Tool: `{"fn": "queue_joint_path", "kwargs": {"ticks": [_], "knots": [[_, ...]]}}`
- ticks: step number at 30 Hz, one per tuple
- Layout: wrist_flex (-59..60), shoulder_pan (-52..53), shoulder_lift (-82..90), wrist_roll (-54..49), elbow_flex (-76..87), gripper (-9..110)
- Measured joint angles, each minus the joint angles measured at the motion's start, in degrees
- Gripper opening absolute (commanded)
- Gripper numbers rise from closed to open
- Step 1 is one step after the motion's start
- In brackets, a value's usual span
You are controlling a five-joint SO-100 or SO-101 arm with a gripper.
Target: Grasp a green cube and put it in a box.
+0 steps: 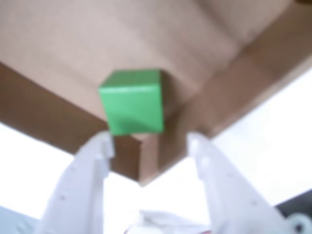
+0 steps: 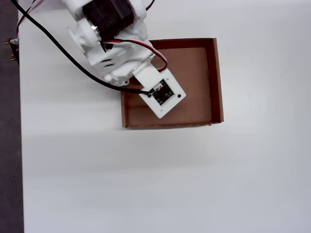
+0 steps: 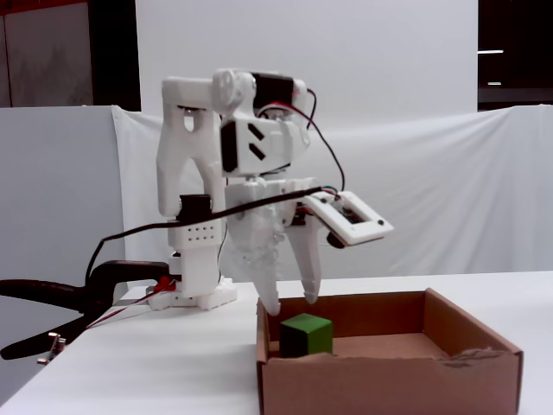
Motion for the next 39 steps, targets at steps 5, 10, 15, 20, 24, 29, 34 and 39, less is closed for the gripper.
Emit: {"fn": "queue_joint_path", "kwargs": {"ticks": [5, 10, 15, 20, 24, 29, 34, 39], "knots": [[2.64, 6.86, 13.10, 3.34, 5.62, 21], [4.66, 18.02, 29.36, 10.90, 19.34, 21], [5.27, 26.46, 46.49, 11.51, 35.86, 21], [7.65, 32.70, 68.38, 13.62, 52.03, 21], [8.17, 34.89, 82.18, 17.31, 63.72, 21], [7.73, 35.24, 88.59, 18.37, 69.08, 21], [7.65, 35.60, 89.91, 18.81, 70.22, 21], [7.65, 34.10, 89.91, 18.81, 70.22, 21]]}}
